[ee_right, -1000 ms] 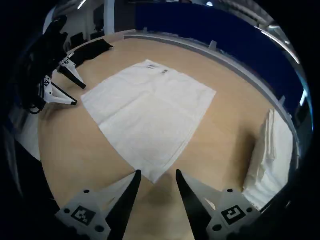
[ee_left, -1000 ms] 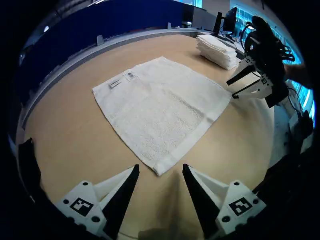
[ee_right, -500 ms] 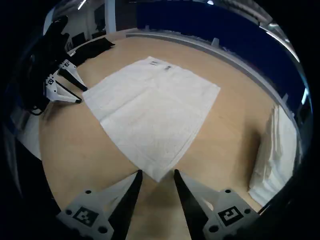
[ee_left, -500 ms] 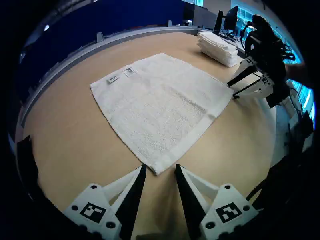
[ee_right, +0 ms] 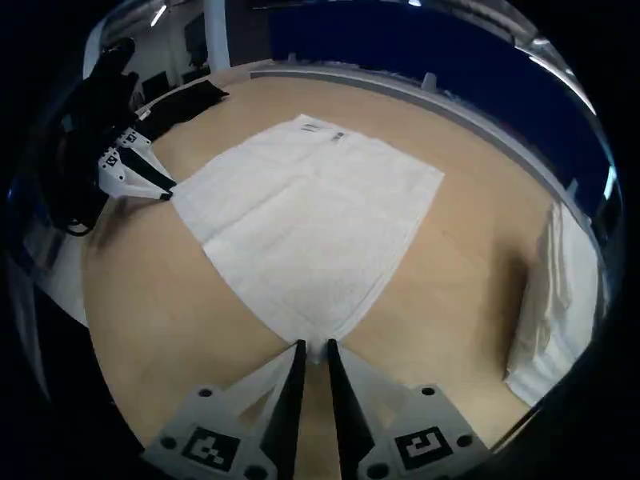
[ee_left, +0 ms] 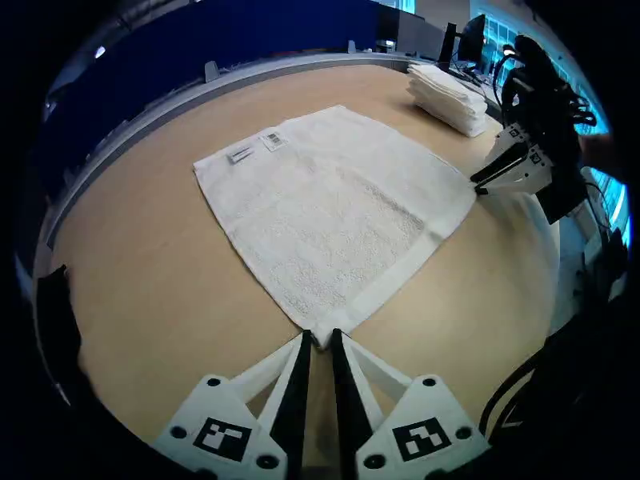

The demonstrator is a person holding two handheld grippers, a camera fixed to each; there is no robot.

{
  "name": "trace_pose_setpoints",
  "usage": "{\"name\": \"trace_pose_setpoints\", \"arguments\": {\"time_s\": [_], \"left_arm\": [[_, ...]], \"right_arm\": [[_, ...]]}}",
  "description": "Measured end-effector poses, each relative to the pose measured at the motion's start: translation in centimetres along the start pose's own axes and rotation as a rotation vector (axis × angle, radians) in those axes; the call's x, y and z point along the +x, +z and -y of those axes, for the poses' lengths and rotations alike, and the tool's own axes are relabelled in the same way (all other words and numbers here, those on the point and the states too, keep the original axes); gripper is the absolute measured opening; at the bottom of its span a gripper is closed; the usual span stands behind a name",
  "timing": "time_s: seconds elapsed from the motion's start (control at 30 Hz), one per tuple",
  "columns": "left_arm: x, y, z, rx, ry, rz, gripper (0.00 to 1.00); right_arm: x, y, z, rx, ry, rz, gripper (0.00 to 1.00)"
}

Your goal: Fold towel

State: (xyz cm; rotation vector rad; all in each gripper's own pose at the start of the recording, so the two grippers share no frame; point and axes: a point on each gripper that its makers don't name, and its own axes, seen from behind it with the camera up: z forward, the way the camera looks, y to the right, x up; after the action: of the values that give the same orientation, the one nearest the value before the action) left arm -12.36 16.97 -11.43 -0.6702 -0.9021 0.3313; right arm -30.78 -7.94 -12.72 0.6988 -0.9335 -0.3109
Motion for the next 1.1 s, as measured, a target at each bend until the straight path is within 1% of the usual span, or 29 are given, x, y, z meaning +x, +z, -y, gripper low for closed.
{"name": "trace_pose_setpoints", "arguments": {"time_s": [0.07,0.17,0.3,0.47,0.6,0.8,0.97,1.1], "left_arm": [[0.0,-0.1,0.3,0.010,-0.009,0.000,0.09],[0.0,-0.3,0.2,0.008,-0.020,0.001,0.08],[0.0,-0.3,-0.6,-0.027,-0.024,0.002,0.08],[0.0,-0.2,-0.1,-0.009,-0.019,0.003,0.07],[0.4,-0.4,0.1,-0.005,-0.029,-0.004,0.07],[1.1,-1.3,0.5,0.003,-0.046,-0.018,0.07],[2.1,-2.2,0.5,0.002,-0.064,-0.036,0.07],[2.9,-2.8,0.2,0.003,-0.077,-0.050,0.07]], "right_arm": [[0.1,-0.1,0.1,0.003,0.001,-0.001,0.17],[0.4,-0.2,0.3,0.010,-0.001,-0.005,0.14],[0.6,-0.3,0.4,0.011,0.001,-0.007,0.12],[0.9,-0.4,0.4,0.016,0.002,-0.011,0.11],[1.3,-0.7,0.4,0.014,-0.006,-0.016,0.10],[2.5,-1.6,0.4,0.015,0.000,-0.039,0.10],[3.8,-2.7,0.4,0.014,0.007,-0.069,0.10],[4.9,-3.5,0.3,0.015,0.001,-0.090,0.10]]}}
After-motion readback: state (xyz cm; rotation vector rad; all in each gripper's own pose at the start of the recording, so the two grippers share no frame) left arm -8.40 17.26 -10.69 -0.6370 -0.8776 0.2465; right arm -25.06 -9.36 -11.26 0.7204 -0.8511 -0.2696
